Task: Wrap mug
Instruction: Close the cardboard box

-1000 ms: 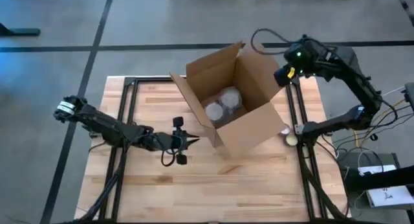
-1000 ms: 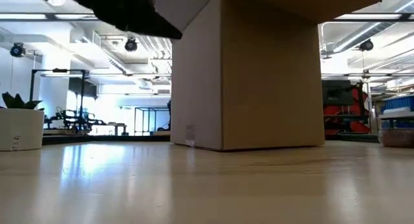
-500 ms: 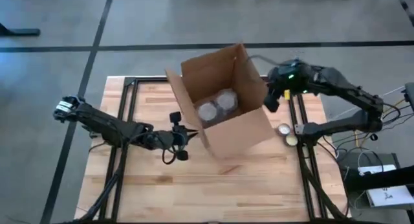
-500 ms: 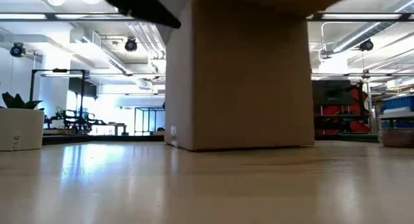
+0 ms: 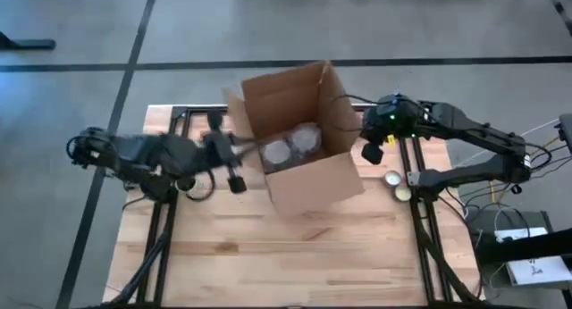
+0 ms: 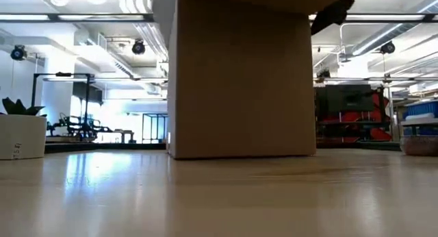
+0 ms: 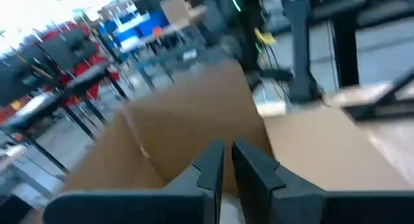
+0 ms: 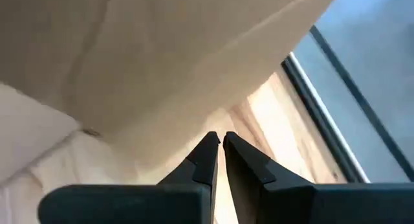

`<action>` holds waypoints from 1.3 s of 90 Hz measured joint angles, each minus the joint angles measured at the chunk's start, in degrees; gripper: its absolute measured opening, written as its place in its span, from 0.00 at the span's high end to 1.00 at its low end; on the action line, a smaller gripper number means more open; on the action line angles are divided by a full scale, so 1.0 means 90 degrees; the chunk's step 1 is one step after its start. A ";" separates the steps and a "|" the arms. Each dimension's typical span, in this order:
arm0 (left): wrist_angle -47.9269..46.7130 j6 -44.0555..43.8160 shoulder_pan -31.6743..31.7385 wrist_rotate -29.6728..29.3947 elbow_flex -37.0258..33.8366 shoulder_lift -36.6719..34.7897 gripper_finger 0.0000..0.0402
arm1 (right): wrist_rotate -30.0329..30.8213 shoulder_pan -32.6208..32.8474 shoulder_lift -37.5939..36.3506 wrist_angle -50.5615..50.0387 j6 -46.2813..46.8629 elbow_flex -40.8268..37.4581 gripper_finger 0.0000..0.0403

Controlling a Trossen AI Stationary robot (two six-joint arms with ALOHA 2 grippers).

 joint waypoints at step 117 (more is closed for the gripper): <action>-0.4030 -0.1053 0.4664 0.5493 0.2286 0.2565 0.95 | -0.0344 0.0138 -0.0243 0.1203 0.0042 -0.0186 0.97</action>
